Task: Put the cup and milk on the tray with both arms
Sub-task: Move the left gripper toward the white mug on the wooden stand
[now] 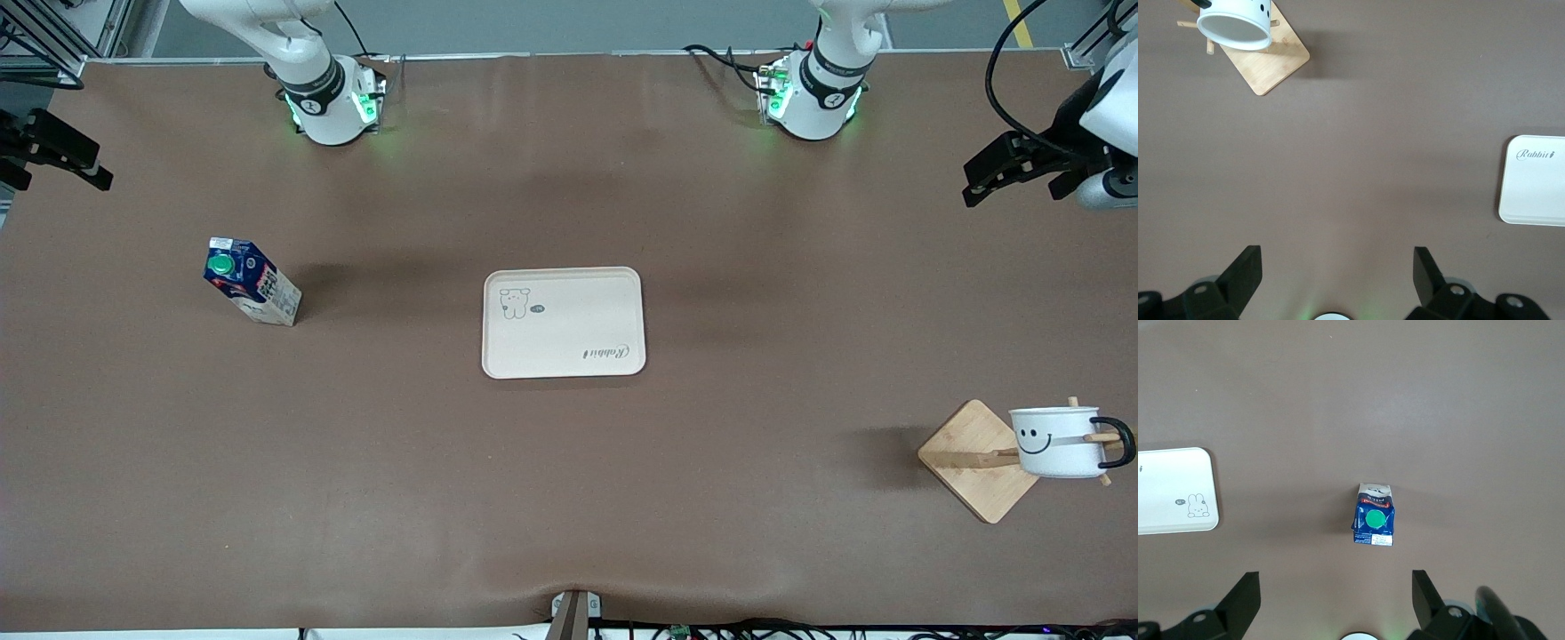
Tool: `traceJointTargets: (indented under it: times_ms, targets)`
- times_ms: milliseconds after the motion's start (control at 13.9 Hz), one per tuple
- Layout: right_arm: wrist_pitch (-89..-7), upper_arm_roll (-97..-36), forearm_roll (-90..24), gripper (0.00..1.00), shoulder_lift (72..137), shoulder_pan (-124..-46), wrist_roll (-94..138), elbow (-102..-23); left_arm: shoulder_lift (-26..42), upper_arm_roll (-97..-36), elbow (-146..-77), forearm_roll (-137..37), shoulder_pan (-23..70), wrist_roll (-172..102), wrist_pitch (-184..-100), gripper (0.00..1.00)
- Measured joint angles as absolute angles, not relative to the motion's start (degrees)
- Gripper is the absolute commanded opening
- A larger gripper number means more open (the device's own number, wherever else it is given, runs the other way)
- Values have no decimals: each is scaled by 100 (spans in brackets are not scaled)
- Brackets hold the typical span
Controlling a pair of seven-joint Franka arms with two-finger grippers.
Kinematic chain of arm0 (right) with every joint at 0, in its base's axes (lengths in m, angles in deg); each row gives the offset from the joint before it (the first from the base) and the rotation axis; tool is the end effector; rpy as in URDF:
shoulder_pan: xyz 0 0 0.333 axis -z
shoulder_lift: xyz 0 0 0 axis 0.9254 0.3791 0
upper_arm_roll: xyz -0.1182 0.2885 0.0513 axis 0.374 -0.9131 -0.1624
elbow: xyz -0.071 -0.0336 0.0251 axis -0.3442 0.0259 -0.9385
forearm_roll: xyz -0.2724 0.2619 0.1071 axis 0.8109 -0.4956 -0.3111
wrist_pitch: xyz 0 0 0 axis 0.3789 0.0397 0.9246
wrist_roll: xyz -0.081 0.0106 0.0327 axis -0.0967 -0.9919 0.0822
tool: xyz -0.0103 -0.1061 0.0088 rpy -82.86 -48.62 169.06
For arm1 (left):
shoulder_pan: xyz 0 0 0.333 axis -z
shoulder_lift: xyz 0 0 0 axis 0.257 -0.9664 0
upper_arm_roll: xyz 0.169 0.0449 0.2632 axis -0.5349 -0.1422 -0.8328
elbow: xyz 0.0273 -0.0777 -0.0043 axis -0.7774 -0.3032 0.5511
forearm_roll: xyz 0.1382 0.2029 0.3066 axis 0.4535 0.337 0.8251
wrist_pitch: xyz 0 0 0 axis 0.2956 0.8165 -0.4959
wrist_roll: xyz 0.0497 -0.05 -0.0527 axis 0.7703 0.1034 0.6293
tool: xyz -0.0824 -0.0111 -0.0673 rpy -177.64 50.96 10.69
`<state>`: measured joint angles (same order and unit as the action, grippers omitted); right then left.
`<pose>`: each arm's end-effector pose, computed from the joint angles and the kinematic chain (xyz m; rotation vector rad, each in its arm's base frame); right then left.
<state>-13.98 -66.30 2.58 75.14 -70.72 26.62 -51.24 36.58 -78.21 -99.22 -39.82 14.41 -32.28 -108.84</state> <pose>0.5065 -0.0236 0.6822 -3.1010 0.0578 0.0211 0.5236 -0.0535 0.6660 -3.1065 -0.0951 0.0119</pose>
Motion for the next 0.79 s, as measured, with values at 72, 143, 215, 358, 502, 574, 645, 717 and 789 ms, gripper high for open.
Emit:
traceJointTargets:
  times_ms: [72, 143, 215, 358, 502, 574, 645, 717, 789]
  targets:
    - [-1398, -6630, 258, 100, 7514, -7072, 2662, -5123, 3657, -7821, -9922, -3982, 1441, -3228, -10884, 100]
    - [-1398, -6630, 258, 100, 7514, -7072, 2662, -5123, 3657, -7821, -9922, -3982, 1441, -3228, -10884, 100]
    - [-1398, -6630, 258, 100, 7514, -7072, 2662, -5123, 3657, -7821, -9922, -3981, 1439, -3228, -10884, 100]
    - [-1398, -6630, 258, 100, 7514, -7072, 2662, -5123, 3654, -7823, -9923, -3976, 1431, -3228, -10884, 100]
    - [-1398, -6630, 258, 100, 7514, -7072, 2662, -5121, 3599, -7824, -9926, -3843, 1430, -3224, -10886, 100]
    - [-1398, -6630, 258, 100, 7514, -7072, 2662, -5121, 3546, -7825, -9929, -3766, 1427, -3218, -10930, 100]
    - [-1399, -6630, 258, 100, 7514, -7072, 2662, -5121, 3490, -7825, -9932, -3729, 1414, -3191, -11035, 100]
    - [-1399, -6630, 258, 100, 7514, -7072, 2662, -5121, 3440, -7827, -9942, -3705, 1391, -3093, -11168, 100]
    - [-1399, -6630, 258, 100, 7515, -7072, 2662, -5121, 3401, -7828, -9972, -3691, 1357, -2956, -11324, 100]
